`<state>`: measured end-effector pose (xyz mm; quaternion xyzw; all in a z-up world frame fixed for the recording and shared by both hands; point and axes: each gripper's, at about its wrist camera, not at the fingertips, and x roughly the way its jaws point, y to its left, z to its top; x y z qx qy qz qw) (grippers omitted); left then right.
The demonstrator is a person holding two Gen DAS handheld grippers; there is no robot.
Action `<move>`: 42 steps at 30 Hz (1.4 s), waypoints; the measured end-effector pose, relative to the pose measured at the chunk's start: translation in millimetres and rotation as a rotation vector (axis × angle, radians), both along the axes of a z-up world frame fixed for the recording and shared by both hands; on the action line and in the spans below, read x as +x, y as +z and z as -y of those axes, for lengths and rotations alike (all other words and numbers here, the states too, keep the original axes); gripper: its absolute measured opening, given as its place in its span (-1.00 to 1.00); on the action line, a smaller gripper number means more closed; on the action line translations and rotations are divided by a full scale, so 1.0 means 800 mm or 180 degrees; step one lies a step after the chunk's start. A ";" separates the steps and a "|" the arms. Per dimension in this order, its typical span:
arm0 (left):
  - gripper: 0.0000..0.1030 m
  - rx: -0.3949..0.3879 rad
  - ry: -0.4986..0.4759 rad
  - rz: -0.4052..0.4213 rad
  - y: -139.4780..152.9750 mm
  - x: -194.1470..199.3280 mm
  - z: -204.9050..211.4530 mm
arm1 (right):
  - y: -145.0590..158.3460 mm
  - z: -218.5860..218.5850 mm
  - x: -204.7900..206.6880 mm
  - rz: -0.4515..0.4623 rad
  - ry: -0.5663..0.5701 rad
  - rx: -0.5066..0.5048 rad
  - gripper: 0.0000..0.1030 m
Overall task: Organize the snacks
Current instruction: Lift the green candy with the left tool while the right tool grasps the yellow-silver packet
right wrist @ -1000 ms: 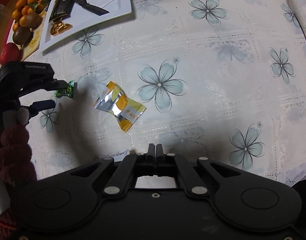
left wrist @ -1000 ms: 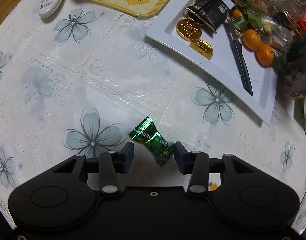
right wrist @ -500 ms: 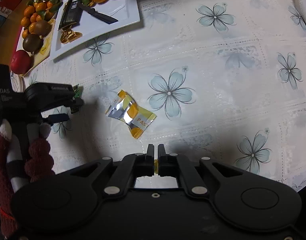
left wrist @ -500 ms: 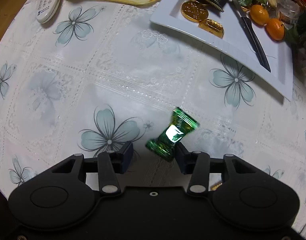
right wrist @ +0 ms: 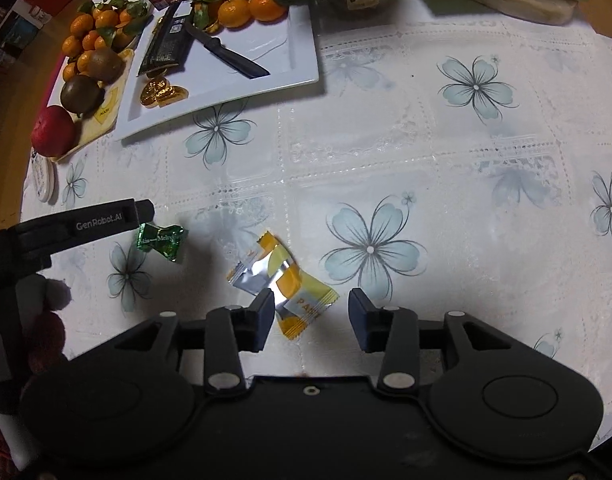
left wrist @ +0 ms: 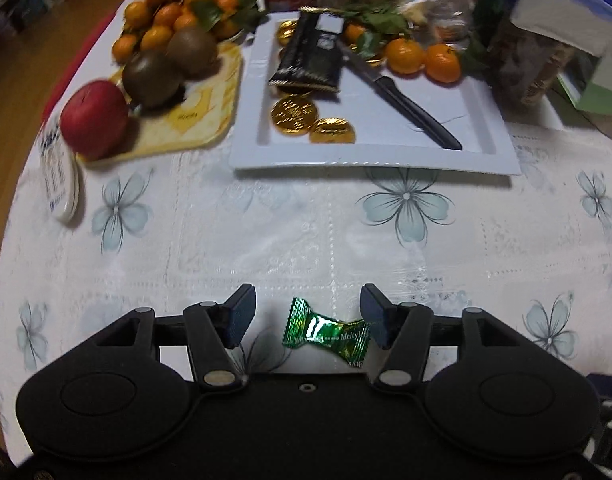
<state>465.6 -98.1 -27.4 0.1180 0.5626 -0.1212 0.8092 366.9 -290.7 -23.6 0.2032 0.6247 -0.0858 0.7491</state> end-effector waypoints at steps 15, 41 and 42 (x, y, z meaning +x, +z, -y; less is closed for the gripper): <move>0.28 0.0206 0.0368 -0.0501 -0.054 0.030 -0.003 | -0.022 -0.008 0.010 -0.0145 -0.0013 -0.0006 -0.16; -0.05 -0.0023 0.0510 -0.0727 -0.059 -0.006 -0.029 | -0.051 -0.062 0.028 0.0144 0.0833 -0.0317 0.32; -0.23 -0.0080 0.0521 -0.0751 -0.058 -0.007 -0.028 | -0.051 -0.065 0.027 0.0147 0.0852 -0.0374 0.32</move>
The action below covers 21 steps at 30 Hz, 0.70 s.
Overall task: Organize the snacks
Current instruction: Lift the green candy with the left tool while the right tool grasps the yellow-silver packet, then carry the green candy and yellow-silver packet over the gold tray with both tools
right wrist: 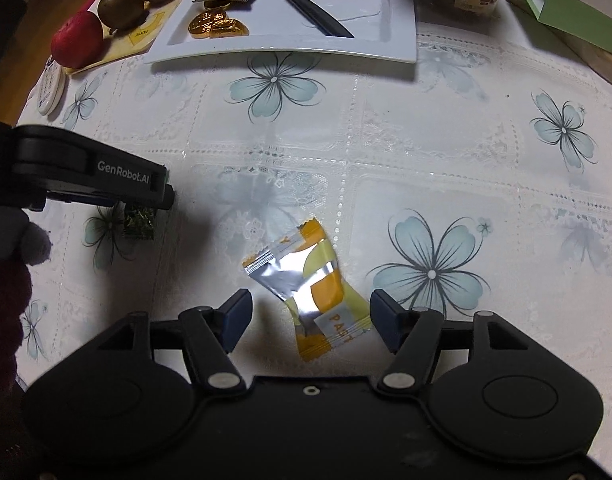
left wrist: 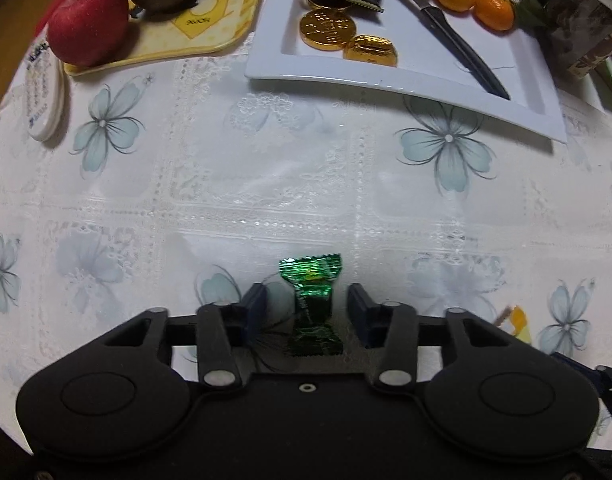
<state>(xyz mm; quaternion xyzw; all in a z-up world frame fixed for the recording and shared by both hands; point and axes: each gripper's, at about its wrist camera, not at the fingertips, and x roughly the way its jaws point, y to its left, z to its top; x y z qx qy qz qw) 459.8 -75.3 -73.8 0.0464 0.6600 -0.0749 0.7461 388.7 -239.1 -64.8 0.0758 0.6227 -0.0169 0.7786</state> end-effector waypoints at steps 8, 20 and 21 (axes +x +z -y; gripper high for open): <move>-0.55 0.0006 0.0077 -0.0089 0.007 -0.005 0.016 | -0.008 -0.013 -0.003 -0.0018 0.0023 -0.0332 -0.18; -0.55 -0.0127 0.0285 -0.0020 0.079 -0.062 0.007 | 0.054 0.033 -0.031 -0.0133 -0.0611 0.0192 -0.40; -0.55 -0.0145 0.0271 0.0003 0.087 -0.065 0.006 | 0.063 0.038 -0.037 -0.0123 -0.0686 0.0268 -0.40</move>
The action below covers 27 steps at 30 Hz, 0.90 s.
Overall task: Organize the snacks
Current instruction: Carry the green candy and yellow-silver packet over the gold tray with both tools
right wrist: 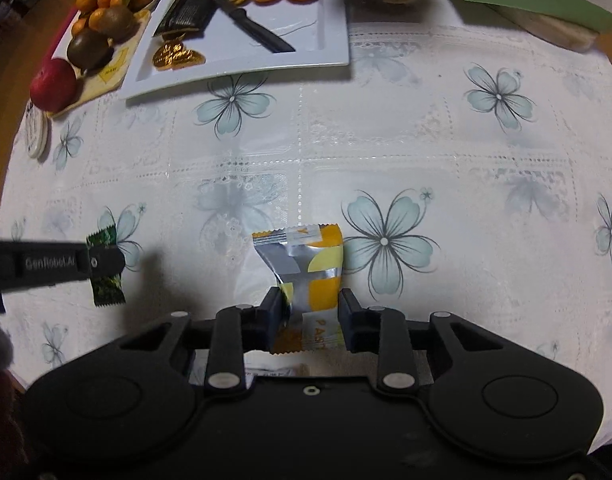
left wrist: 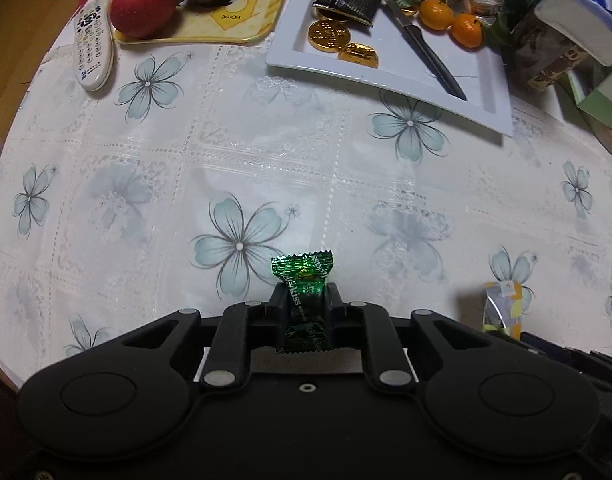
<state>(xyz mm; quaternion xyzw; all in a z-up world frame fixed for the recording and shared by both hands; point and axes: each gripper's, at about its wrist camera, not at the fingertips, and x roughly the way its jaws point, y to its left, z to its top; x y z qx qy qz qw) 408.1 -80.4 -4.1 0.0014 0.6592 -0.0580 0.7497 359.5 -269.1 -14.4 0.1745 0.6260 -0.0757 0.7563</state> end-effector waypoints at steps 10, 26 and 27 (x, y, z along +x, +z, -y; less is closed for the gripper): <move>-0.55 -0.0139 -0.0277 0.0171 0.060 -0.150 0.012 | 0.068 0.008 -0.118 0.0274 -0.0327 0.0287 -0.40; -0.54 -0.0248 -0.0435 0.0202 0.049 -0.353 -0.011 | 0.049 -0.032 -0.353 0.0402 -0.0432 0.0203 -0.39; -0.55 -0.0263 -0.0422 0.0181 0.044 -0.362 -0.011 | 0.046 -0.033 -0.363 0.0398 -0.0437 0.0231 -0.39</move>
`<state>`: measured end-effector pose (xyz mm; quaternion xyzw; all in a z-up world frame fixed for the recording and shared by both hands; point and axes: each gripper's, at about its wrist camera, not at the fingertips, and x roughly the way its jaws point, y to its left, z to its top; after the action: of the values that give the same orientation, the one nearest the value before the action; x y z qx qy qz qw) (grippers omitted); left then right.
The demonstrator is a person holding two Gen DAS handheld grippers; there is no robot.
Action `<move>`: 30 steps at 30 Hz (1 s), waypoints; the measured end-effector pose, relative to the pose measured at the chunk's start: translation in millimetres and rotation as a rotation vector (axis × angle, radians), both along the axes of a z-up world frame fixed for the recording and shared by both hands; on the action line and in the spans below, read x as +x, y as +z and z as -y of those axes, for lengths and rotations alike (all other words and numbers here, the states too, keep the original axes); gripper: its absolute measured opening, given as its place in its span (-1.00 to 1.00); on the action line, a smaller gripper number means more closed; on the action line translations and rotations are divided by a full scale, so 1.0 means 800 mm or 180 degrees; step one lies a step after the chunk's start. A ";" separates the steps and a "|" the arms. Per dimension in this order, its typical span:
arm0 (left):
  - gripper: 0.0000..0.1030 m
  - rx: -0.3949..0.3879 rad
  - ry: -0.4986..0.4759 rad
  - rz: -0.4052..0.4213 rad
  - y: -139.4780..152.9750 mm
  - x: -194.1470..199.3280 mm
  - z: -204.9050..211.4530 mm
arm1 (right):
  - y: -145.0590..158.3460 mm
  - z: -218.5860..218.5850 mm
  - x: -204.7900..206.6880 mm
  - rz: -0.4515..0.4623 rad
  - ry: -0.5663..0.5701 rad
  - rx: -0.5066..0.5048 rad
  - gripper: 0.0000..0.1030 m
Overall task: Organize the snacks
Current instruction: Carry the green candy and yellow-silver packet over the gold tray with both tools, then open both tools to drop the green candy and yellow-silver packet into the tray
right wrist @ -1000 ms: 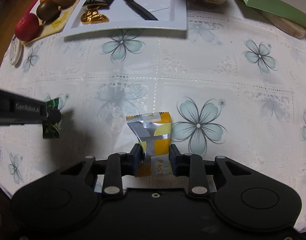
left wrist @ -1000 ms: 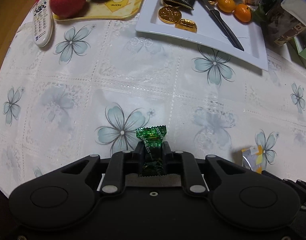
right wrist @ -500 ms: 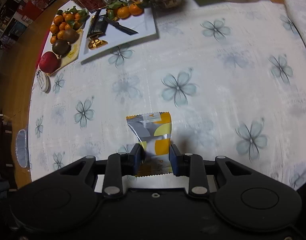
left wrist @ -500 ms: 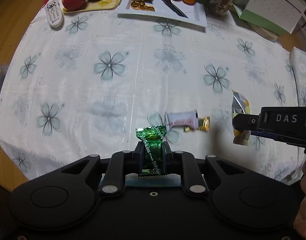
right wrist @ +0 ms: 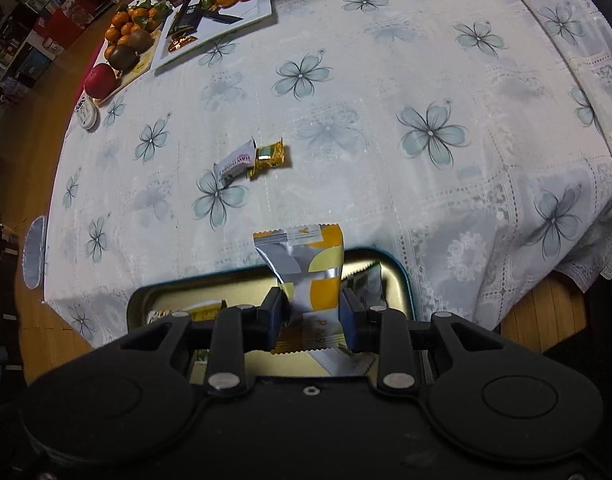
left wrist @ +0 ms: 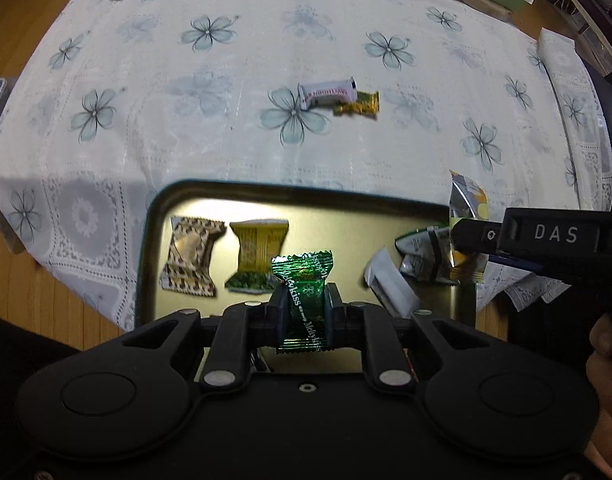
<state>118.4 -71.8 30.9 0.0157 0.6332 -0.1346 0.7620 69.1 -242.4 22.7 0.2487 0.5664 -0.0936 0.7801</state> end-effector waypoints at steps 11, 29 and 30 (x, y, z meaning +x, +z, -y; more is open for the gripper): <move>-0.55 0.0179 0.0193 0.0040 -0.044 -0.053 0.001 | -0.006 -0.013 -0.054 -0.0056 -0.0036 0.0143 -0.38; -0.31 0.0341 0.0285 0.0407 -0.043 -0.063 -0.024 | -0.001 -0.039 -0.028 -0.0173 0.0107 -0.0157 -0.38; -0.24 0.0359 0.0310 0.0411 -0.045 -0.062 -0.028 | 0.000 -0.041 -0.026 -0.0182 0.0128 -0.0170 -0.38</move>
<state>68.4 -49.7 -4.8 0.0364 0.5893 -0.0601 0.8048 48.1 -209.8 22.5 0.2136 0.5906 -0.1001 0.7717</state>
